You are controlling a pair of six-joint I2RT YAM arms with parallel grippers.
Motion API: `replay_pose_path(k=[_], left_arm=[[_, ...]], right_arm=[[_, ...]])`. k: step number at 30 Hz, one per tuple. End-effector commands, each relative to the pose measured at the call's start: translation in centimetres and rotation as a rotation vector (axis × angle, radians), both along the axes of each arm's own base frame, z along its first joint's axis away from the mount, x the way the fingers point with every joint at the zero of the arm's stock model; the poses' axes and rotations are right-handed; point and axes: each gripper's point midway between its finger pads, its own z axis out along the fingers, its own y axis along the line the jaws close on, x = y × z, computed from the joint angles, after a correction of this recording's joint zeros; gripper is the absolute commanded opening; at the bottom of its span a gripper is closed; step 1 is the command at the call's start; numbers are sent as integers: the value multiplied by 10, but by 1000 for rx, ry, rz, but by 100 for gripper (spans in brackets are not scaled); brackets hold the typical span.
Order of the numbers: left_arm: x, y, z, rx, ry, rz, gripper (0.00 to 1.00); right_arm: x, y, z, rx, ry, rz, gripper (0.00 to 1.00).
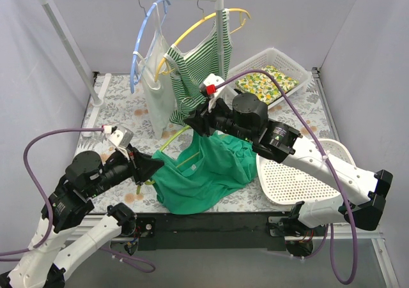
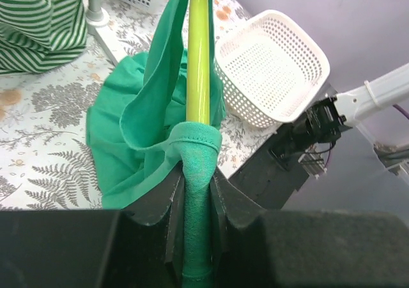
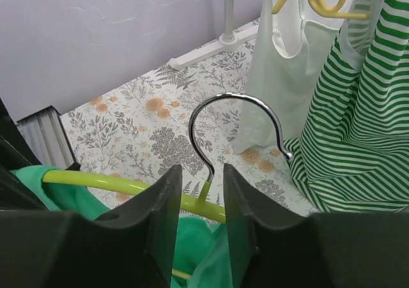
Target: Place the tank top on the hanger
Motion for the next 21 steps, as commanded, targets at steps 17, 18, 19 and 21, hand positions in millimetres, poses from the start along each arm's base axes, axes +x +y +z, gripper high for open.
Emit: replay_pose_path(k=[17,18,19,21], left_arm=[[4,50,36,-125,-118,258,0],[3,53,33,-111,-104,271,0],[3,55,34,-107,-100,283,0],[2,65,40,-109,-105,325,0]], right_arm=[[17,-41,49,166,-111,-195,67],[18,-41,48,162,-111,-201,67],[19,-42,48,164,-110,-211,67],[20,-44,49,165,-111,-220,67]])
